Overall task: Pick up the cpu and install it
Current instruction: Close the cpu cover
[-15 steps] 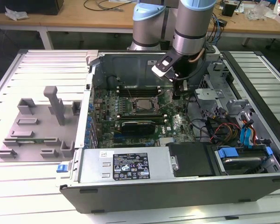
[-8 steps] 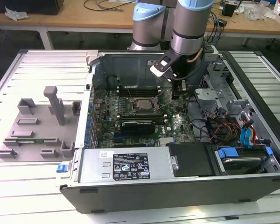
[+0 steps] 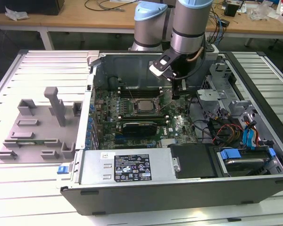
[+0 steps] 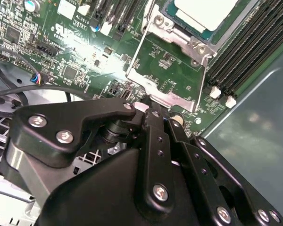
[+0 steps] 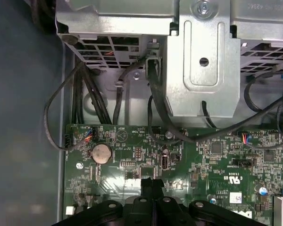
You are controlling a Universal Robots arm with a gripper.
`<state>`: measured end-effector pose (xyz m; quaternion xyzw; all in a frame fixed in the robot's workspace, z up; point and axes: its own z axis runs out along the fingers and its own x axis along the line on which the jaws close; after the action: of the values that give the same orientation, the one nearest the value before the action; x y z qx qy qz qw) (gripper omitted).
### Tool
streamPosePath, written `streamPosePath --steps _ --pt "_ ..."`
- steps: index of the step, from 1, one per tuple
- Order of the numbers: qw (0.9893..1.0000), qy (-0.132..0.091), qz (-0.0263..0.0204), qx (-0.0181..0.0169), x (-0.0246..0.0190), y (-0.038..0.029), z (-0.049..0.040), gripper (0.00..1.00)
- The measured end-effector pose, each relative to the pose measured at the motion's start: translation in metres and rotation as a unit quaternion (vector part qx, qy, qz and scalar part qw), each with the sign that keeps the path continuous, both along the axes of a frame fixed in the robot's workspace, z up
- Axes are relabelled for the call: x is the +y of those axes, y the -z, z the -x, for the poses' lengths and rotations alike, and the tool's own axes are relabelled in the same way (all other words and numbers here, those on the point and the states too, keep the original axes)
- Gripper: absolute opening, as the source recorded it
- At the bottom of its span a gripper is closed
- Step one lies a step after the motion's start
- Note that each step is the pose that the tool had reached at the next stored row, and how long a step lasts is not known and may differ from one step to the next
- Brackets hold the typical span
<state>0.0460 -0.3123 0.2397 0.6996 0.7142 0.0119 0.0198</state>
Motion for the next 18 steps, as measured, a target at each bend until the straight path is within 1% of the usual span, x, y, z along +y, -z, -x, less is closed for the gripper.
streamPosePath --steps 3,5,8,10,11,13,16,18 --pt "1.0000 0.000 0.0000 -0.0004 0.0017 -0.0072 0.0077 0.11" --pt "1.0000 0.000 0.0000 -0.0008 0.0023 -0.0107 0.0113 0.11" --pt "1.0000 0.000 0.0000 -0.0009 0.0024 -0.0119 0.0213 0.11" --pt "1.0000 0.000 0.0000 -0.0010 0.0025 -0.0122 0.0261 0.11" --pt "1.0000 0.000 0.0000 -0.0012 0.0026 -0.0124 0.0309 0.11" --pt "1.0000 0.000 0.0000 -0.0015 0.0028 -0.0128 0.0361 0.11" --pt "1.0000 0.000 0.0000 -0.0023 0.0032 -0.0133 0.0486 0.11" --pt "1.0000 0.000 0.0000 -0.0023 0.0032 -0.0133 0.0486 0.11"
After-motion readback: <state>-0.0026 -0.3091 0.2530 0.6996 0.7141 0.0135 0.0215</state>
